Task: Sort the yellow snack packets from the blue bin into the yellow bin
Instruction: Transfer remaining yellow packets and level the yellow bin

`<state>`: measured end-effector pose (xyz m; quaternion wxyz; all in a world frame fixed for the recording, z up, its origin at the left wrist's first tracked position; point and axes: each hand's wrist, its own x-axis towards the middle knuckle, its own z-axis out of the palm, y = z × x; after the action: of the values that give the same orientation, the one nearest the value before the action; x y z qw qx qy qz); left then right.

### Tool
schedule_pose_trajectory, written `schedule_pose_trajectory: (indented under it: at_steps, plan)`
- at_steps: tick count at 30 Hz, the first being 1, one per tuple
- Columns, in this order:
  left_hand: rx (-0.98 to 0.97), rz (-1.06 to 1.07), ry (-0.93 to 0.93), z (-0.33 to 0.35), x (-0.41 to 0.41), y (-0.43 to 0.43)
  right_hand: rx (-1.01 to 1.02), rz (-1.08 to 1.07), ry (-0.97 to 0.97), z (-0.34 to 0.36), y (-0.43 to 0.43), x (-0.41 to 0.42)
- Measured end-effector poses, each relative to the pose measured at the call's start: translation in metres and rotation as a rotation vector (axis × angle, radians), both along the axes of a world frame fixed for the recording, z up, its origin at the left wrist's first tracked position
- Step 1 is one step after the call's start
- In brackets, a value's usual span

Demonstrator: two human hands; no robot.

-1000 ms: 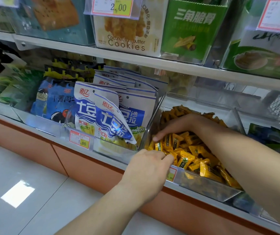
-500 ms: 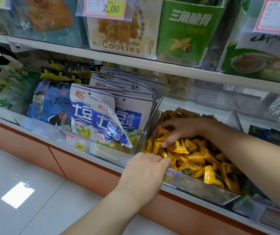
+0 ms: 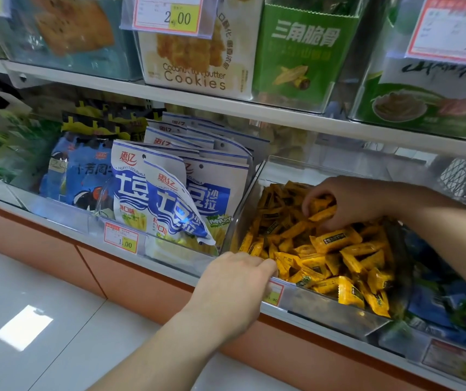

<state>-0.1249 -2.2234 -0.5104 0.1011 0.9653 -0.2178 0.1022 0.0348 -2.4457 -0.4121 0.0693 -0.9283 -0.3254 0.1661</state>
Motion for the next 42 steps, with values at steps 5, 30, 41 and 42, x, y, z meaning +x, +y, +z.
schedule_pose_trajectory:
  at_steps: [5,30,41,42]
  plan:
    - [-0.039,0.004,0.022,0.004,-0.003,0.001,0.033,-0.007,-0.105,0.002,-0.016,-0.001]
    - [-0.331,-0.008,-0.005,0.05,0.047,-0.1,0.457,-0.625,-0.454,-0.032,-0.108,-0.1]
    - [0.277,-0.103,0.083,0.048,0.124,-0.113,0.323,-0.464,-0.285,-0.075,-0.111,-0.125]
    - [0.293,-0.067,0.094,0.051,0.13,-0.103,0.334,-0.465,-0.301,-0.076,-0.111,-0.125]
